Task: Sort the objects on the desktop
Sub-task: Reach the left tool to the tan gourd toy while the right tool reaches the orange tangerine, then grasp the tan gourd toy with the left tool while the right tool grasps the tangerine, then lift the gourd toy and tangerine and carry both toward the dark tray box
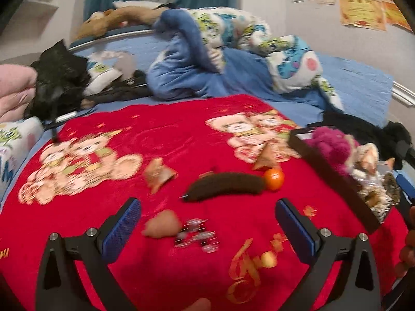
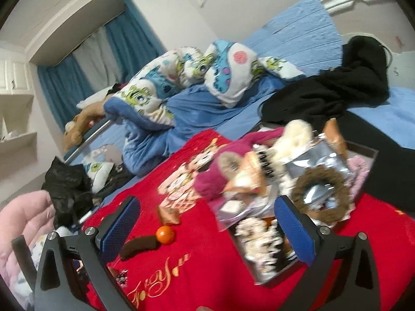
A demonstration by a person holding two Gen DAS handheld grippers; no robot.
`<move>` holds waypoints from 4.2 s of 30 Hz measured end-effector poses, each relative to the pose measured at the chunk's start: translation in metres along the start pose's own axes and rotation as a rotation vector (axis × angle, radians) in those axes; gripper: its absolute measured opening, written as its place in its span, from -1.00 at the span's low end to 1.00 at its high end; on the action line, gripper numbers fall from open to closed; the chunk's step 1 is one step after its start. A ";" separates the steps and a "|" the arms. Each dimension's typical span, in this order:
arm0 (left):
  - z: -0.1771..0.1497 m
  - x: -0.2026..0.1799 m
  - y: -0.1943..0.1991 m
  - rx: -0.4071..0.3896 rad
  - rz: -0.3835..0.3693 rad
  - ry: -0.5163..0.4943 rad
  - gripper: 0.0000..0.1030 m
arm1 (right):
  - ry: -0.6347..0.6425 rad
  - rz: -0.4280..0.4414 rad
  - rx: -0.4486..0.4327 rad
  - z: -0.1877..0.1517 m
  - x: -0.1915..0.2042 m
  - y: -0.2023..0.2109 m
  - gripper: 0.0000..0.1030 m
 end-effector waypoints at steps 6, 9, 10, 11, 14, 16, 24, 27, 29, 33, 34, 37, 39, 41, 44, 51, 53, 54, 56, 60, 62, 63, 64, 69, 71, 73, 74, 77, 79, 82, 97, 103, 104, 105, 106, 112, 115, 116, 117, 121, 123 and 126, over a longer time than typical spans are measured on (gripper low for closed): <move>-0.013 0.030 -0.009 0.040 0.062 0.027 1.00 | 0.062 0.053 0.046 -0.017 0.034 -0.021 1.00; -0.018 0.037 -0.016 0.057 0.078 0.033 1.00 | 0.114 0.070 0.077 -0.028 0.052 -0.033 1.00; -0.020 0.039 -0.019 0.064 0.080 0.033 1.00 | 0.130 0.074 0.087 -0.032 0.056 -0.037 1.00; -0.022 0.041 -0.022 0.073 0.081 0.034 1.00 | 0.146 0.080 0.098 -0.036 0.061 -0.041 1.00; -0.026 0.045 -0.030 0.092 0.081 0.040 1.00 | 0.198 0.095 0.139 -0.049 0.077 -0.055 1.00; -0.029 0.047 -0.036 0.110 0.082 0.043 1.00 | 0.243 0.080 0.169 -0.059 0.086 -0.067 1.00; -0.033 0.059 -0.068 0.196 0.122 0.069 1.00 | 0.256 0.028 0.224 -0.076 0.091 -0.108 1.00; -0.037 0.064 -0.078 0.221 0.134 0.078 1.00 | 0.261 -0.014 0.250 -0.080 0.087 -0.132 1.00; -0.043 0.069 -0.087 0.257 0.131 0.097 1.00 | 0.275 -0.031 0.269 -0.084 0.086 -0.144 0.90; -0.051 0.072 -0.098 0.293 0.125 0.116 1.00 | 0.279 -0.003 0.352 -0.098 0.085 -0.161 0.59; -0.052 0.071 -0.098 0.295 0.131 0.108 1.00 | 0.272 -0.005 0.356 -0.100 0.082 -0.162 0.57; -0.057 0.066 -0.105 0.320 0.172 0.060 1.00 | 0.247 -0.002 0.378 -0.103 0.077 -0.166 0.38; -0.056 0.067 -0.105 0.318 0.166 0.065 1.00 | 0.248 0.003 0.400 -0.109 0.077 -0.170 0.30; -0.058 0.071 -0.105 0.319 0.145 0.088 1.00 | 0.258 0.001 0.411 -0.113 0.078 -0.173 0.15; -0.058 0.070 -0.104 0.315 0.148 0.084 1.00 | 0.257 0.029 0.422 -0.115 0.079 -0.175 -0.11; -0.058 0.071 -0.105 0.315 0.143 0.089 1.00 | 0.203 0.078 0.464 -0.119 0.075 -0.184 -0.15; -0.058 0.071 -0.105 0.314 0.141 0.090 1.00 | 0.207 0.080 0.470 -0.120 0.076 -0.186 -0.16; -0.058 0.071 -0.105 0.312 0.138 0.092 1.00 | 0.214 0.075 0.470 -0.120 0.077 -0.186 -0.16; -0.058 0.071 -0.104 0.301 0.132 0.096 1.00 | 0.222 0.072 0.467 -0.120 0.079 -0.186 -0.21; -0.055 0.073 -0.097 0.260 0.100 0.125 0.95 | 0.193 0.088 0.471 -0.119 0.076 -0.186 -0.35; -0.054 0.076 -0.093 0.239 0.109 0.136 0.71 | 0.202 0.080 0.471 -0.120 0.077 -0.185 -0.36; -0.054 0.078 -0.090 0.224 0.115 0.144 0.64 | 0.214 0.077 0.466 -0.120 0.078 -0.184 -0.35; -0.053 0.079 -0.088 0.214 0.115 0.149 0.47 | 0.222 0.074 0.462 -0.120 0.080 -0.183 -0.35; -0.051 0.087 -0.079 0.170 0.090 0.205 -0.01 | 0.216 0.075 0.433 -0.116 0.078 -0.177 -0.35; -0.051 0.090 -0.077 0.159 0.085 0.226 -0.19 | 0.192 0.079 0.425 -0.113 0.075 -0.176 -0.35; -0.051 0.091 -0.077 0.152 0.073 0.236 -0.26 | 0.164 0.081 0.418 -0.111 0.071 -0.173 -0.35; -0.050 0.091 -0.076 0.149 0.072 0.238 -0.33 | 0.156 0.081 0.415 -0.111 0.070 -0.173 -0.35; -0.050 0.092 -0.073 0.137 0.066 0.241 -0.44 | 0.141 0.084 0.407 -0.109 0.068 -0.169 -0.35; -0.051 0.092 -0.073 0.138 0.056 0.247 -0.44 | 0.140 0.080 0.403 -0.109 0.068 -0.168 -0.35; -0.053 0.091 -0.073 0.147 0.058 0.248 -0.30 | 0.139 0.082 0.406 -0.110 0.068 -0.167 -0.35; -0.033 0.090 -0.102 0.218 0.110 0.170 0.06 | 0.146 0.089 0.439 -0.115 0.071 -0.172 -0.35; -0.035 0.087 -0.108 0.209 0.103 0.142 -0.20 | 0.143 0.094 0.444 -0.116 0.071 -0.174 -0.35; -0.036 0.087 -0.108 0.205 0.098 0.147 -0.20 | 0.141 0.096 0.443 -0.115 0.071 -0.174 -0.35; -0.036 0.088 -0.106 0.199 0.087 0.159 -0.20 | 0.140 0.098 0.442 -0.115 0.071 -0.173 -0.35; -0.036 0.089 -0.105 0.192 0.077 0.171 -0.20 | 0.139 0.101 0.440 -0.115 0.071 -0.173 -0.35; -0.036 0.094 -0.094 0.148 0.078 0.200 -0.20 | 0.147 0.120 0.417 -0.112 0.075 -0.168 -0.35; -0.035 0.090 -0.087 0.120 0.089 0.178 -0.20 | 0.136 0.132 0.398 -0.109 0.074 -0.164 -0.35; -0.034 0.089 -0.085 0.112 0.094 0.172 -0.20 | 0.124 0.138 0.393 -0.107 0.073 -0.162 -0.35; -0.033 0.088 -0.083 0.102 0.099 0.164 -0.20 | 0.115 0.141 0.392 -0.107 0.072 -0.160 -0.35; -0.030 0.083 -0.075 0.064 0.082 0.141 -0.20 | 0.097 0.142 0.401 -0.107 0.069 -0.156 -0.35; -0.028 0.078 -0.070 0.046 0.061 0.125 -0.20 | 0.101 0.144 0.399 -0.107 0.070 -0.151 -0.35; -0.028 0.066 -0.062 0.024 0.020 0.091 -0.20 | 0.123 0.144 0.394 -0.107 0.071 -0.141 -0.35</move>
Point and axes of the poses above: each gripper's, at about its wrist camera, not at the fingertips, and y roughly against the way its jaws point, x to its left, z to its top, the point moved 8 cm from there along -y, roughly the way its jaws point
